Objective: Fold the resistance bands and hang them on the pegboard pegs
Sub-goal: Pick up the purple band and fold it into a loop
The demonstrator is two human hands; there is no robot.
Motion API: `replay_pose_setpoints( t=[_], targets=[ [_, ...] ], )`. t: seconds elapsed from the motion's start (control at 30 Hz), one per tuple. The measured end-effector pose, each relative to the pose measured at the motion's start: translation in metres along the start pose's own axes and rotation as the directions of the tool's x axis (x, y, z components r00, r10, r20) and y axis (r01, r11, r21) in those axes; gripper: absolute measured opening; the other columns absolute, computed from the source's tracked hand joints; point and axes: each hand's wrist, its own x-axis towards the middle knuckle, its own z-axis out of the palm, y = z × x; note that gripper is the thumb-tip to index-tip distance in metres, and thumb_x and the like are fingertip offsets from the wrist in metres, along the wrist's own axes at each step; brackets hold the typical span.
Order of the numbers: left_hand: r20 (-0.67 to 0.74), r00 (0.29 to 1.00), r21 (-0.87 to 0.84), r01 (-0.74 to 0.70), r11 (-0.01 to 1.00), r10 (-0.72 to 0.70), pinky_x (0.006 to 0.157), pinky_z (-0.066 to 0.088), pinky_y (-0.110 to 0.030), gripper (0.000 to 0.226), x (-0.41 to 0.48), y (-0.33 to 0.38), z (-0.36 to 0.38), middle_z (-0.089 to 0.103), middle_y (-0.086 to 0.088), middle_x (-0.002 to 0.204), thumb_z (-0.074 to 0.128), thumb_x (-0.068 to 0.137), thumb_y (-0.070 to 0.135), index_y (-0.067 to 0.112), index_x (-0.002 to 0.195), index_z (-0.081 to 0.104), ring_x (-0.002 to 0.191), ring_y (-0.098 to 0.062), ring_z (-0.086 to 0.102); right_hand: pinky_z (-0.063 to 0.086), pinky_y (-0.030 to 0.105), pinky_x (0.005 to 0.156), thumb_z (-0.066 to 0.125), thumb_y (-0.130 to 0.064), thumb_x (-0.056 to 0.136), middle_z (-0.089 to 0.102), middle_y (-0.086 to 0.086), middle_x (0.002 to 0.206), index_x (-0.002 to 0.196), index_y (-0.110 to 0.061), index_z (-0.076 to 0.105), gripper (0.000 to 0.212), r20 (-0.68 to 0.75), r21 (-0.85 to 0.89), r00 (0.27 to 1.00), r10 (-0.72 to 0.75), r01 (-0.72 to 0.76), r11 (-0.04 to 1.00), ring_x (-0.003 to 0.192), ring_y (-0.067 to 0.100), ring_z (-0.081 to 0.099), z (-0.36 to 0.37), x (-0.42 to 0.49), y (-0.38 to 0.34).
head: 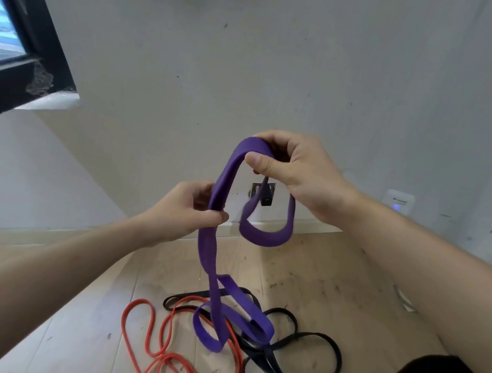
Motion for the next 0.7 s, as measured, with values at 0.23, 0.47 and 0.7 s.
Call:
replay_pose_setpoints(
  t=[0.23,0.47,0.7],
  targets=[
    [0.05,0.999,-0.01,0.02,1.0,-0.02,0.084,0.062,-0.038,0.02,0.002,0.003,0.0,0.073,-0.008,0.093,0.079,0.084,0.014,0.017,0.097,0.064,0.092,-0.025,0.072,0.057,0.031,0.087,0.067,-0.02,0.093,0.07,0.015,0.102,0.116,-0.007,0.068,0.026,-0.082,0.039,0.996,0.026,-0.023,0.999,0.084,0.014,0.065,-0.012,-0.002,0.002],
    [-0.028,0.997,-0.153,0.065,0.986,-0.07,0.074,0.054,-0.029,0.023,-0.003,0.011,-0.019,0.064,-0.003,0.073,0.083,0.08,0.017,0.01,0.096,0.068,0.07,-0.016,0.063,0.055,0.023,0.082,0.07,-0.014,0.09,0.07,0.002,0.091,0.109,-0.014,0.07,0.019,0.076,0.028,0.988,0.133,-0.135,0.99,0.086,0.014,0.068,-0.044,-0.003,0.033],
    [-0.027,0.999,-0.208,0.012,0.978,-0.018,0.067,0.054,-0.027,0.022,-0.009,0.033,-0.031,0.063,0.004,0.068,0.083,0.077,0.014,0.009,0.096,0.072,0.064,-0.013,0.059,0.056,0.034,0.089,0.075,-0.005,0.086,0.073,0.014,0.104,0.113,-0.009,0.067,0.029,0.321,-0.116,0.896,0.306,-0.283,0.952,0.093,0.018,0.069,-0.039,-0.009,0.056]
  ],
)
